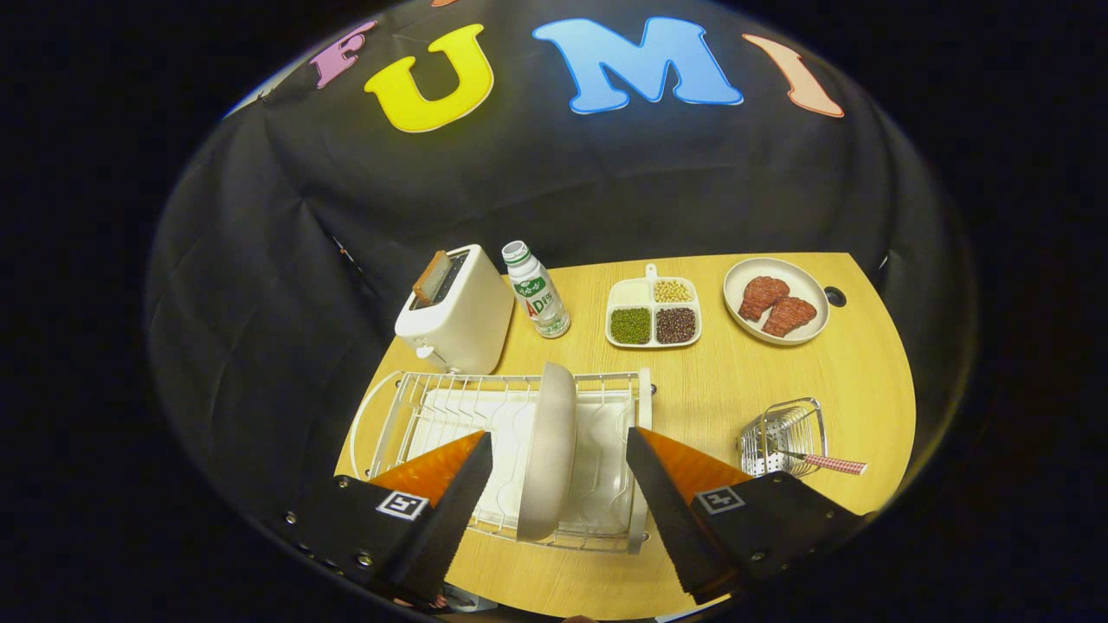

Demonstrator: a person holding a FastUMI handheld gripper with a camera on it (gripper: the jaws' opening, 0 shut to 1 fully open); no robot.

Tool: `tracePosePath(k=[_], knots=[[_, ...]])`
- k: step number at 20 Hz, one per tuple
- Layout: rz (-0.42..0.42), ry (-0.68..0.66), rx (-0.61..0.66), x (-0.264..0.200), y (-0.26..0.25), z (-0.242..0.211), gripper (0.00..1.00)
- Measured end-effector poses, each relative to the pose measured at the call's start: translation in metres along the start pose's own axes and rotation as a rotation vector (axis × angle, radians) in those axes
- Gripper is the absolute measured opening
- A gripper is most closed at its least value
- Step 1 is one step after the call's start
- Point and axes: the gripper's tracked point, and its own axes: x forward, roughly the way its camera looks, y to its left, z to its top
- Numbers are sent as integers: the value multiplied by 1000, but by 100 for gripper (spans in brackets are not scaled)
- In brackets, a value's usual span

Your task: Take the plate from the dish rack, then take the spoon from the basket and place it into the plate.

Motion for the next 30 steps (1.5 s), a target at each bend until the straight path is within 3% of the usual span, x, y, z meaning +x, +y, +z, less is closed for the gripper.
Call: tracePosePath(k=[14,16,17,19,26,30], knots=[[-171,225,32,79,-11,-44,97],[-207,231,21,87,-16,-48,90],[-253,232,17,89,-24,-48,72],[-263,240,35,90,-18,-48,36],[-442,221,-148,73,-8,-27,35],[-439,179,-161,57,-7,-11,35]])
